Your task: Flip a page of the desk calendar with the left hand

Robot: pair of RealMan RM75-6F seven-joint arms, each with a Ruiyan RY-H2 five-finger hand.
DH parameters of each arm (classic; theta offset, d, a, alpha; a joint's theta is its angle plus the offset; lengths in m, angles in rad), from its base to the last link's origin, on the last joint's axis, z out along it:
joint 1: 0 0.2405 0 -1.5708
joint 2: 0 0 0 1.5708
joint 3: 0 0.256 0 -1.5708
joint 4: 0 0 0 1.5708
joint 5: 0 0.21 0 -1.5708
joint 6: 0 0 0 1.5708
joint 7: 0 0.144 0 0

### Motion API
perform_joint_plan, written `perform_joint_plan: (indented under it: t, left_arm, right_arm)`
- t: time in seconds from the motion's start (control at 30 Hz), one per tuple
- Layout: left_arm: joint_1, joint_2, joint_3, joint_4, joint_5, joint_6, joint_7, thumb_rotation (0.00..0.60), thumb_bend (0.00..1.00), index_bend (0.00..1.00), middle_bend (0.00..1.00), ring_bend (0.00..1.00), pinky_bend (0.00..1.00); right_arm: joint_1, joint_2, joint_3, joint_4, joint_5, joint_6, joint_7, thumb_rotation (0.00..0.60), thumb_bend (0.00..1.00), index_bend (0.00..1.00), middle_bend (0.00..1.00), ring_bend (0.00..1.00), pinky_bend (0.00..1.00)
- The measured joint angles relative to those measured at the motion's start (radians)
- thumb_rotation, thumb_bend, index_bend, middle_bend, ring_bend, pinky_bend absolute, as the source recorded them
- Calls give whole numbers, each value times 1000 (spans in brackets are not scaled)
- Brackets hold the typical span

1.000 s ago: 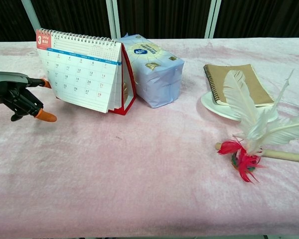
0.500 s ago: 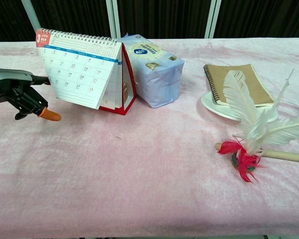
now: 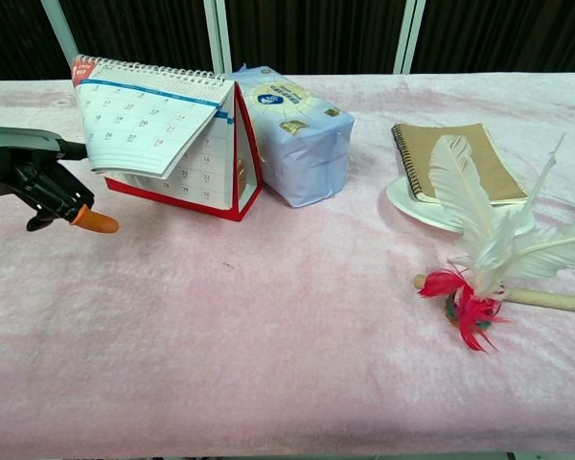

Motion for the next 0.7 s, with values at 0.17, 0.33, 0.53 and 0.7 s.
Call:
perform_joint_plan:
  t: [0.17, 0.33, 0.53, 0.7]
  left_arm:
    - [18, 20, 2, -20, 31, 7, -22, 600, 192, 102, 760, 785, 757]
    - [20, 25, 0, -19, 57, 13, -26, 600, 192, 139, 728, 760, 757]
    - [10, 18, 8, -13, 168, 45, 22, 600, 192, 192, 679, 723, 757]
    - [8, 5, 15, -15, 309, 102, 61, 600, 192, 230, 669, 711, 757]
  right_arm:
    - [0, 0, -1, -1, -1, 0, -1, 600, 93, 0, 0, 0, 72]
    - [0, -1, -2, -1, -2, 0, -3, 600, 94, 0, 0, 0, 72]
    - [-1, -1, -2, -2, 0, 0, -4, 600, 94, 0, 0, 0, 72]
    - [-2, 1, -1, -3, 1, 0, 0, 600, 94, 0, 0, 0, 72]
